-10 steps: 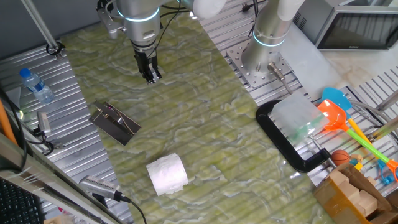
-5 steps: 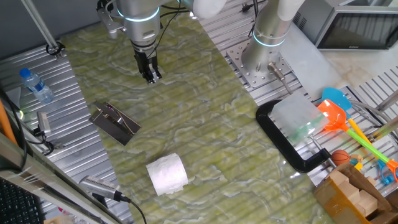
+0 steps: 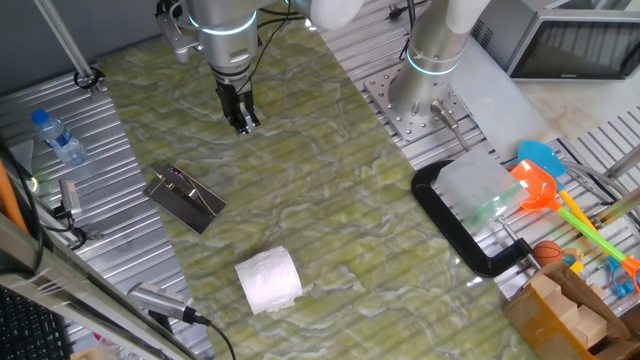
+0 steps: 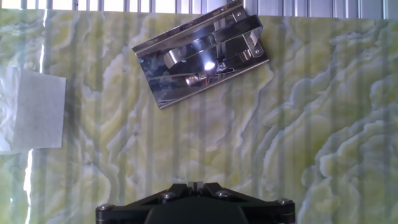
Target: Put the toilet paper on its holder
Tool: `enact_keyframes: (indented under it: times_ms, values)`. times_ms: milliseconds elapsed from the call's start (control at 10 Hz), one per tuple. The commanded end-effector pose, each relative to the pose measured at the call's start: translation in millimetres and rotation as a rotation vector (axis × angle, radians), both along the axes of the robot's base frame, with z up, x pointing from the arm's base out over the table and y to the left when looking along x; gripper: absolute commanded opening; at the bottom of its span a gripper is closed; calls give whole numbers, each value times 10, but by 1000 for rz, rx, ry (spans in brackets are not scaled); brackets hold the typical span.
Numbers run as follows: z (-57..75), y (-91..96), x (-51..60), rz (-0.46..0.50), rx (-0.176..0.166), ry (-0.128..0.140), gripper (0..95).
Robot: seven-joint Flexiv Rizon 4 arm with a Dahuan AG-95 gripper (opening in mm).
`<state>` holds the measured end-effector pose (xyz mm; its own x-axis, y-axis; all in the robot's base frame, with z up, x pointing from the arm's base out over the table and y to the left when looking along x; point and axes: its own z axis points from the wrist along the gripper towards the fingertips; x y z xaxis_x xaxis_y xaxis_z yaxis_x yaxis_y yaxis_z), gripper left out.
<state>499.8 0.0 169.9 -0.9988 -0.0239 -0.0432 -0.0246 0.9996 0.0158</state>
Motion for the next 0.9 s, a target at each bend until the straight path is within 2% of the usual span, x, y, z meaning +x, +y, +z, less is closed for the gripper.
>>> enact_keyframes:
  times_ms: [100, 900]
  values:
    - [0, 2, 3, -19, 1, 5, 0]
    - [-1, 34, 33, -13, -7, 4, 0]
